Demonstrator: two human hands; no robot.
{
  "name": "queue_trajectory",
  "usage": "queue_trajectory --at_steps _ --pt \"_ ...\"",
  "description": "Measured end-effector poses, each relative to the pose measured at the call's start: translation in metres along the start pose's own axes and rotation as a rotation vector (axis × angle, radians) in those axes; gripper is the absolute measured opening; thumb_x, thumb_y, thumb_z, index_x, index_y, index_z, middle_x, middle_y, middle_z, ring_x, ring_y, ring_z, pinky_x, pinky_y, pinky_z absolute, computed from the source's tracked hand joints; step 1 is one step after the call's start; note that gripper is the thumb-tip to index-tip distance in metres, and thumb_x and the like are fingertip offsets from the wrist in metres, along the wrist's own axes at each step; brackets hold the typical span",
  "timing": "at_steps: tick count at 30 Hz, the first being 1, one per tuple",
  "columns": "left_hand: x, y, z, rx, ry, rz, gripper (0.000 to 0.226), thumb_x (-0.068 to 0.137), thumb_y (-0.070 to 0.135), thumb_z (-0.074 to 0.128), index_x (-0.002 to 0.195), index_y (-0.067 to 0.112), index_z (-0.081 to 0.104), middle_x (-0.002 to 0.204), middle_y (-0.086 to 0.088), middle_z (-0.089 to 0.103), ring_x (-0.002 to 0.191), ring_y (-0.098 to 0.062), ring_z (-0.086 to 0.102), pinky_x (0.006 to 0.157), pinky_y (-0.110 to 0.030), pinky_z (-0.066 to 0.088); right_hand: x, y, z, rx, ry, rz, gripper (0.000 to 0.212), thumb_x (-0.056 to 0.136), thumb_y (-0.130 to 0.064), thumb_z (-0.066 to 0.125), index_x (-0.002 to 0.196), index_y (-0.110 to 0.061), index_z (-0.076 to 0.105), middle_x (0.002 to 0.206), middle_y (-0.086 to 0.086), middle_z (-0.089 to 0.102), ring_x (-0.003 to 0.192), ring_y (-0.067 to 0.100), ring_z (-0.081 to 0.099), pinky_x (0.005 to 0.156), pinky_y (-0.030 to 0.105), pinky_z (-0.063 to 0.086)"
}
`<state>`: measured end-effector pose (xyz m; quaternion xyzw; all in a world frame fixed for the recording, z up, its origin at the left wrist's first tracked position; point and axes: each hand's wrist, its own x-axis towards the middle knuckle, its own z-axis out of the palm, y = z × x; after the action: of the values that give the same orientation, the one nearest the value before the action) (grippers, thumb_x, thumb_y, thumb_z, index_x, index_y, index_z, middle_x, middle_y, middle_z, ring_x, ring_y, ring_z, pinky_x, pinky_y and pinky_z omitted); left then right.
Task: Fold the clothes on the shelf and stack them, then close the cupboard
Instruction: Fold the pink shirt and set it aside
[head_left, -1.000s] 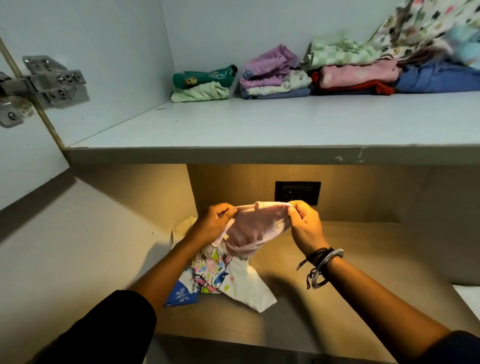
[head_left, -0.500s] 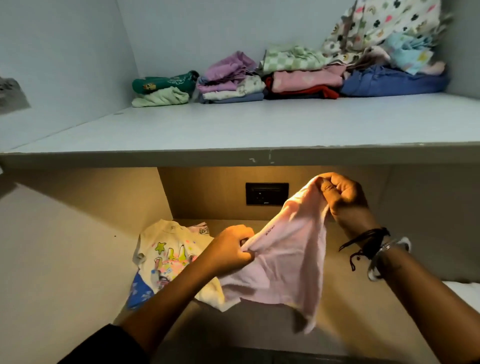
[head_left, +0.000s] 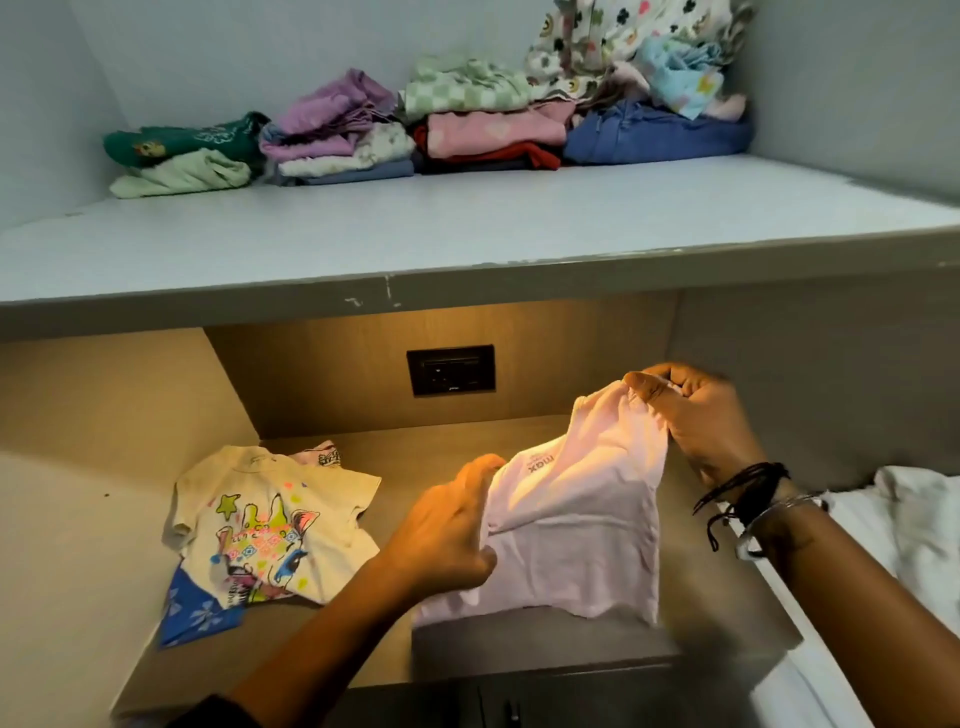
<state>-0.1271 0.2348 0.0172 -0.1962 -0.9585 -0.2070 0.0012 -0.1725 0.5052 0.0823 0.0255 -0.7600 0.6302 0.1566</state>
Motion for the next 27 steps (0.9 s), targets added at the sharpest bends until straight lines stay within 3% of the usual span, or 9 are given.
queue_trajectory --at_steps 2,4,9,13,15,17,19,23,27 --pt "-0.004 -0.003 0.006 0.053 0.064 -0.016 0.086 0.078 0.034 0.075 0.143 0.036 0.019 0.14 0.007 0.039 0.113 -0.019 0.051 0.09 -0.028 0.05 -0.005 0.0 -0.006 0.023 -0.013 0.017 0.014 0.085 -0.025 0.07 0.077 -0.014 0.071 0.067 0.0 0.07 0.067 0.019 0.062 0.064 0.033 0.051" --pt "-0.009 -0.012 0.006 -0.161 0.077 -0.028 0.078 0.082 0.029 0.075 0.141 0.035 0.026 0.137 0.005 0.046 0.116 -0.018 0.055 0.091 -0.027 0.053 -0.01 -0.001 -0.012 0.036 -0.036 0.022 0.014 0.086 -0.023 0.068 0.077 -0.012 0.071 0.066 0.0 0.07 0.065 0.016 0.062 0.061 0.03 0.051" --pt "-0.035 -0.025 -0.016 -0.533 0.106 0.108 0.021 0.081 0.032 0.066 0.101 0.037 0.06 0.088 0.016 0.068 0.08 -0.009 0.067 0.069 -0.015 0.052 -0.027 -0.006 -0.034 0.097 -0.124 0.039 0.017 0.088 -0.014 0.063 0.072 -0.006 0.067 0.054 -0.002 0.064 0.048 0.008 0.055 0.042 0.016 0.043" --pt "-0.042 -0.028 -0.042 -0.89 -0.174 -0.006 0.03 0.075 0.035 0.066 0.096 0.014 0.069 0.081 0.001 0.073 0.072 -0.016 0.069 0.061 -0.021 0.055 -0.034 -0.003 -0.061 0.127 -0.271 0.102 0.047 0.069 -0.046 0.077 0.081 -0.002 0.068 0.075 0.022 0.063 0.064 0.026 0.054 0.06 0.035 0.042" --pt "-0.034 -0.029 -0.05 -1.054 -0.339 -0.064 0.038 0.075 0.033 0.069 0.103 0.006 0.065 0.089 -0.01 0.07 0.078 -0.025 0.068 0.061 -0.024 0.056 -0.027 -0.003 -0.07 0.103 -0.305 0.162 0.051 0.069 -0.049 0.077 0.084 -0.001 0.067 0.077 0.023 0.063 0.063 0.027 0.055 0.059 0.032 0.043" --pt "-0.018 -0.034 -0.045 -1.252 -0.369 -0.177 0.039 0.079 0.026 0.069 0.11 0.004 0.063 0.097 -0.016 0.068 0.082 -0.026 0.069 0.059 -0.026 0.058 -0.013 0.001 -0.068 0.106 -0.295 0.246 0.035 0.078 -0.038 0.072 0.084 -0.003 0.067 0.073 0.016 0.066 0.059 0.025 0.058 0.053 0.027 0.046" --pt "0.004 -0.042 -0.03 -1.376 -0.388 -0.337 0.037 0.084 0.023 0.068 0.114 0.002 0.062 0.092 -0.016 0.067 0.066 -0.02 0.067 0.051 -0.026 0.056 0.01 0.014 -0.057 0.109 -0.219 0.294 0.021 0.082 -0.03 0.067 0.082 -0.009 0.067 0.069 0.007 0.067 0.061 0.016 0.06 0.053 0.026 0.05" --pt "0.037 -0.064 0.009 -1.326 -0.465 -0.63 0.036 0.095 0.029 0.056 0.111 -0.003 0.059 0.079 -0.015 0.066 0.053 -0.016 0.061 0.049 -0.025 0.054 0.072 0.068 -0.022 -0.135 -0.065 0.213 0.012 0.087 -0.017 0.067 0.085 -0.005 0.068 0.074 0.01 0.064 0.065 0.01 0.055 0.058 0.027 0.043" --pt "0.029 -0.08 0.056 -1.304 -0.441 -0.959 0.052 0.099 0.044 0.044 0.082 -0.001 0.063 0.066 -0.012 0.062 0.049 -0.018 0.059 0.047 -0.026 0.055 0.107 0.117 0.02 -0.447 -0.118 0.292 0.049 0.088 -0.029 0.065 0.127 -0.002 0.053 0.124 0.022 0.061 0.111 0.03 0.059 0.092 0.035 0.047"
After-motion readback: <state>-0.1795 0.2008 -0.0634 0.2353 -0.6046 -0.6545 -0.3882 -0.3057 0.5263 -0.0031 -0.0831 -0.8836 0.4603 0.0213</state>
